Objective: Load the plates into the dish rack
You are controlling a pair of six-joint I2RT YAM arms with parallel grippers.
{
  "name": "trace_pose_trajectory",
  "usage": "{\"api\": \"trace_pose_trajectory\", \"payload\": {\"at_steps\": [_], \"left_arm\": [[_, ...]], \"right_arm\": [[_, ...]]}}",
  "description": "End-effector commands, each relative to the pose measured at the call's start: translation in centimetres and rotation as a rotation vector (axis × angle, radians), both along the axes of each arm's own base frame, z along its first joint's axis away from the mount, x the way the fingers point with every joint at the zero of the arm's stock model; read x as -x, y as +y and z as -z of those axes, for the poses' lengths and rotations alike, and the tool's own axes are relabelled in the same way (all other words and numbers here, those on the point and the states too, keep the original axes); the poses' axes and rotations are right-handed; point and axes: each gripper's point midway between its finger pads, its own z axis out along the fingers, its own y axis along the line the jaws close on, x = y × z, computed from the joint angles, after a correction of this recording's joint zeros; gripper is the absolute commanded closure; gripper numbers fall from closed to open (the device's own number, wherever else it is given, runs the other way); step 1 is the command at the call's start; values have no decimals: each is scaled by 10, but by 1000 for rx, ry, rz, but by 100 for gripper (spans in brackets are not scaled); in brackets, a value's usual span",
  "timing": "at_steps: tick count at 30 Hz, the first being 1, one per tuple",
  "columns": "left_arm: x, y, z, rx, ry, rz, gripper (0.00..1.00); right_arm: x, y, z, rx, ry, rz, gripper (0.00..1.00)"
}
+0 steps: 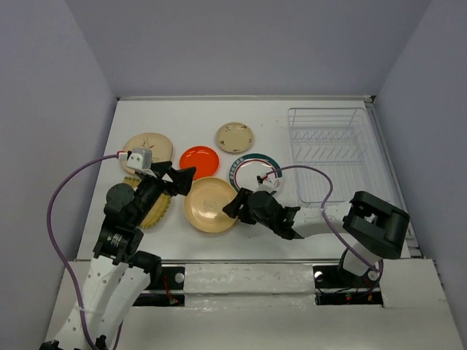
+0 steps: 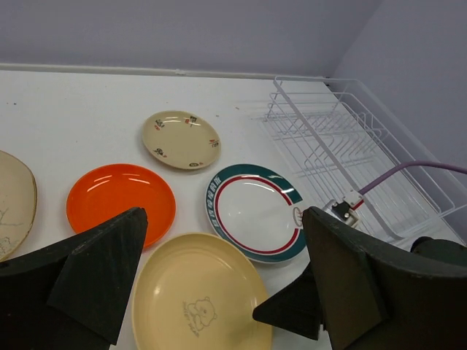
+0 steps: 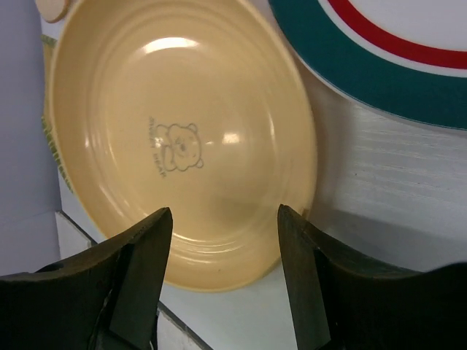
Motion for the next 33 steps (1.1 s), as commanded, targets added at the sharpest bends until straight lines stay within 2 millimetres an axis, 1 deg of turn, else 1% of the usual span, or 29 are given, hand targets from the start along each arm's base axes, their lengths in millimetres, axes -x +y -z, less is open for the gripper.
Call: {"api": "trace_pose_trajectory", "payload": {"at_steps": [1,3,5,6,8,9,11,12,13,14,15,17,18,20,21,26,30,31,33], "left_arm": [[6,-3,-30,20,-90,29,1],[6,-4,-30,19,-88,30,1],[6,-5,-30,19,-87,38,1],[6,-6,-29,19,-85,41,1],[6,-6,-30,20,-86,44,1],[6,-6,-29,19,-85,44,1],[6,-6,-30,20,-88,46,1],[6,-6,-30,21,-89,46,1],[6,-6,-30,22,-89,46,1],[7,-7,-30,22,-89,47,1],[7,-7,-30,22,-89,47,1],[7,-7,-32,23,-92,49,1],[7,-7,-31,22,-90,50,1],[7,-7,-31,22,-90,50,1],[7,-7,-31,24,-91,53,1],[8,-8,-32,25,-94,57,1],[8,-8,-32,25,-94,57,1],[8,-8,-32,25,-94,57,1],[8,-8,-32,25,-94,57,1]], "right_arm": [[-6,12,5,-104,58,41,37],[-6,9,14,-98,74,59,38],[-7,6,17,-88,70,72,40],[-7,5,18,-80,68,73,40],[-7,3,13,-65,48,61,41],[-6,1,14,-28,31,39,41],[-8,6,-3,0,-31,-15,42],[-7,5,-3,36,-36,-34,42],[-10,10,-15,38,-59,-45,42],[-9,5,-12,71,-61,-50,42],[-12,1,-19,104,-83,-49,41],[-15,-6,-24,138,-105,-34,40],[-17,-15,-24,177,-118,-13,40],[-18,-23,-22,216,-121,-2,40],[-18,-29,-17,259,-113,4,39],[-18,-33,3,349,-69,6,39],[-18,-25,17,375,-45,-29,39],[-22,-23,22,384,-37,-28,40],[-22,-18,27,391,-26,-48,42]]}}
